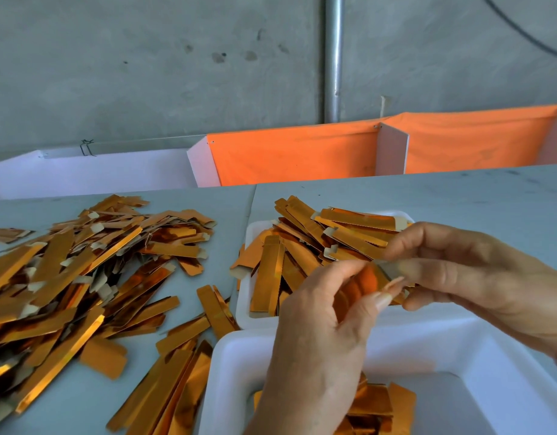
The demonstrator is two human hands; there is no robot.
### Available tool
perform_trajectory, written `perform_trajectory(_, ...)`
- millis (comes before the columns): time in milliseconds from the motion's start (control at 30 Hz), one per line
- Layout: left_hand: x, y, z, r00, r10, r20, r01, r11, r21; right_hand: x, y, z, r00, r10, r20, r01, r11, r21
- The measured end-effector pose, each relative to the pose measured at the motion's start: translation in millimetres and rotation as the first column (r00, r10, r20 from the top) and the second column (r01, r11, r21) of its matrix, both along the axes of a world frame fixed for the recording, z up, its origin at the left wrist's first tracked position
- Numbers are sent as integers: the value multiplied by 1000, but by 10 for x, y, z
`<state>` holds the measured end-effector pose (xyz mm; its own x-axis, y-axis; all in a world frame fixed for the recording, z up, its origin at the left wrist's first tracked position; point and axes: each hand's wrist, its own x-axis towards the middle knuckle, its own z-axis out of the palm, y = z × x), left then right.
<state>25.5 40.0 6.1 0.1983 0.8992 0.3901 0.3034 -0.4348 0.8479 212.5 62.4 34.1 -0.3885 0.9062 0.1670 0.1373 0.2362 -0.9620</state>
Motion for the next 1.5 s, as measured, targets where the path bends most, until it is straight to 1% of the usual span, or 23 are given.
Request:
perform_trajectory(100, -13, -1, 7, 1000, 6, -19, -6, 1000, 6, 5, -9, 9, 997, -21, 71, 17, 999, 50)
perform_trajectory(233, -21, 0, 4, 998, 18, -62, -15, 999, 36, -30, -16, -1, 992, -70, 102, 62, 995, 77)
perform_trajectory(333, -29, 7, -4, 994, 29, -102, -21, 997, 79, -86, -28, 18, 990, -85, 111, 78, 995, 66)
perform_trajectory(467, -21, 17, -49, 974, 59, -220, -25, 988, 154, -165, -13, -18, 975, -112, 193, 97, 992, 87)
perform_trajectory(533, -22, 19, -47, 966, 71, -249, -29, 985, 171, -185, -18, -33, 969, -124, 215, 106, 990, 94)
perform_trajectory(567, -27, 19, -42, 968, 69, -243, -28, 985, 170, -197, -30, -19, 978, -103, 182, 90, 993, 82)
perform_trajectory(633, -43, 20, -24, 972, 66, -225, -31, 987, 159, -177, -40, -10, 998, -55, 43, 54, 998, 20)
perform_trajectory(700, -54, 23, -19, 975, 66, -212, -34, 987, 155, -135, -21, -25, 995, -25, -95, 19, 998, -64)
perform_trajectory(733, -59, 23, -19, 976, 65, -207, -33, 987, 155, -123, -6, -38, 990, -13, -137, 0, 996, -94)
perform_trajectory(833, -62, 23, -18, 977, 55, -207, -24, 988, 152, -93, 33, -81, 982, 54, -181, -84, 983, -161)
perform_trajectory(933, -64, 21, -13, 978, 49, -205, -16, 987, 158, -90, 49, -101, 970, 53, -236, -107, 969, -221)
perform_trajectory(1033, -59, 17, -12, 975, 41, -220, -2, 985, 175, -113, 50, -102, 971, 34, -238, -99, 958, -268)
perform_trajectory(1267, -49, 19, -56, 961, 42, -274, 4, 987, 163, -147, 19, -37, 995, -11, -95, -17, 959, -282)
perform_trajectory(1500, -44, 13, -54, 971, 29, -238, -4, 995, 104, -134, 31, -37, 994, -39, -99, 8, 955, -297)
